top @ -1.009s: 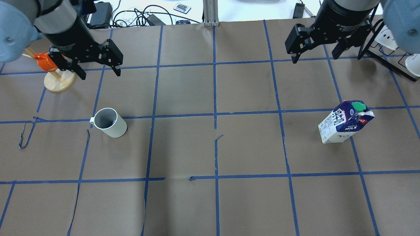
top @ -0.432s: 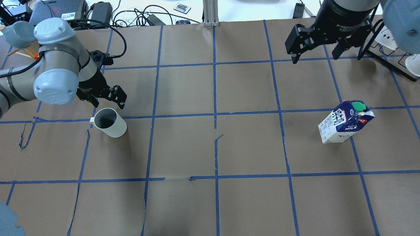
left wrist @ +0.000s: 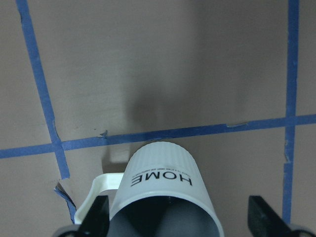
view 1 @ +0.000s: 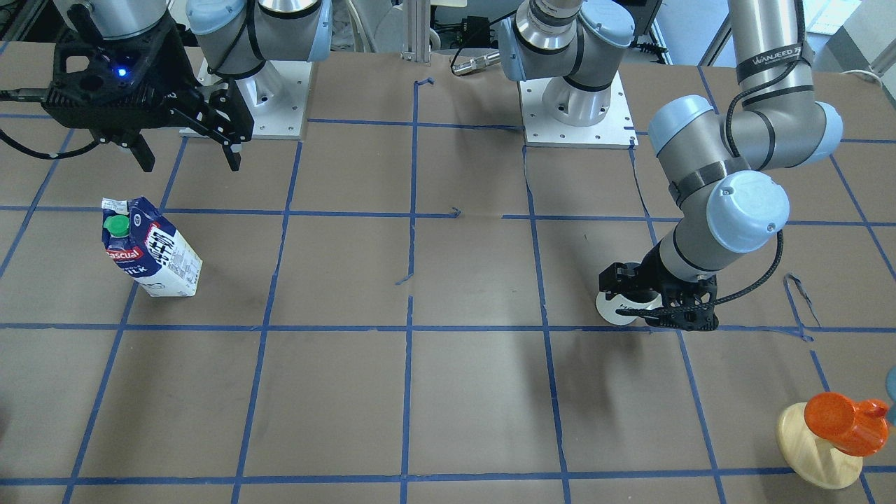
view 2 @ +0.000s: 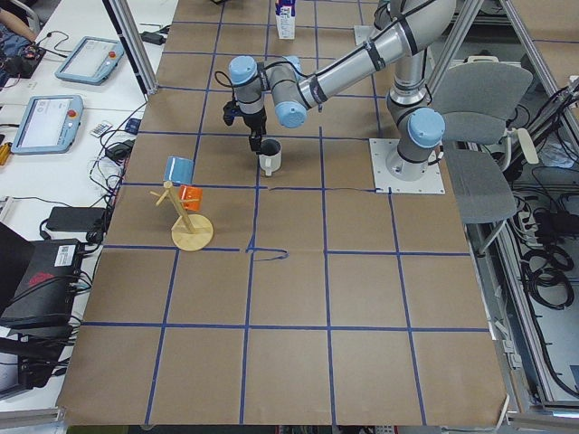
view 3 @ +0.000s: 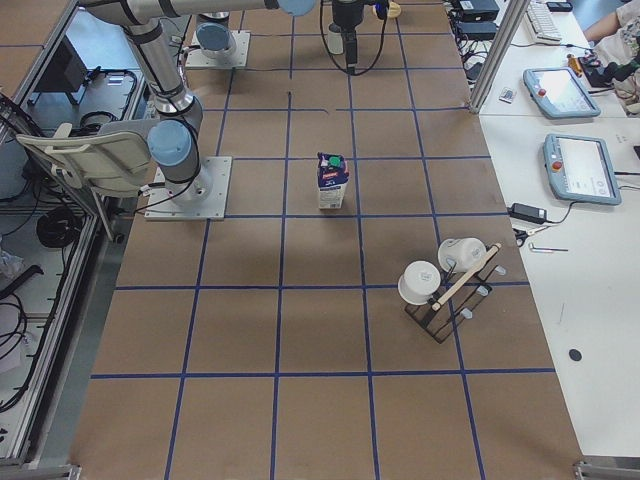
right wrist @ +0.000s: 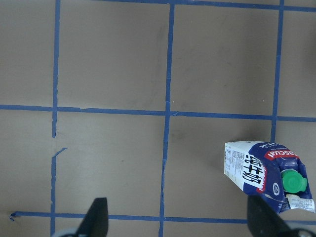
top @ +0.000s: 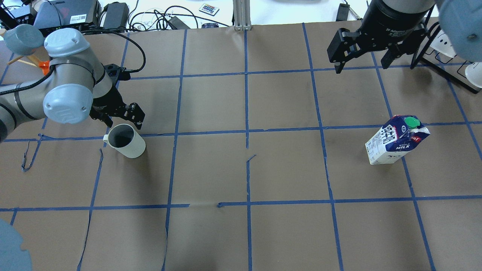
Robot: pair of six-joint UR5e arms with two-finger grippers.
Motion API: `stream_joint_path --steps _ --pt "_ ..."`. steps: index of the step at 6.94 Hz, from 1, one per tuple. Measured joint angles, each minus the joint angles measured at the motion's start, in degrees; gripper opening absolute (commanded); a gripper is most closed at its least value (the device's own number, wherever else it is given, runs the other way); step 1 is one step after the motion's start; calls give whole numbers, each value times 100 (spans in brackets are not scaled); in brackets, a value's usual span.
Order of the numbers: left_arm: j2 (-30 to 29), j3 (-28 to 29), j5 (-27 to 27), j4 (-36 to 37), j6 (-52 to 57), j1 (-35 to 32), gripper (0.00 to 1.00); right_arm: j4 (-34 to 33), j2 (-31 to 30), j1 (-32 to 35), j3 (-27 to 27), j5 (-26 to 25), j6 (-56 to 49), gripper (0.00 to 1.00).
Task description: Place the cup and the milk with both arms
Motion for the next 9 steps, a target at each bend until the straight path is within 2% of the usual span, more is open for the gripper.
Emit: stream_joint_path --steps 3,4,5,6,7,9 --pt "59 -25 -33 -60 -632 -144 98 1 -2 0 3 -1 -1 100" --pt "73 -145 -67 -77 -793 -184 82 1 -3 0 4 -1 -1 100" --pt "67 -262 -88 -90 -871 -211 52 1 -2 0 4 -1 -1 100" --pt "67 -369 -91 -84 -906 -219 8 1 -3 0 7 -1 -1 100" --pt "75 -444 -91 -63 -920 -219 0 1 -5 0 8 -1 -1 100" --pt "84 -482 -98 5 -939 -219 0 1 -7 0 9 -1 -7 100"
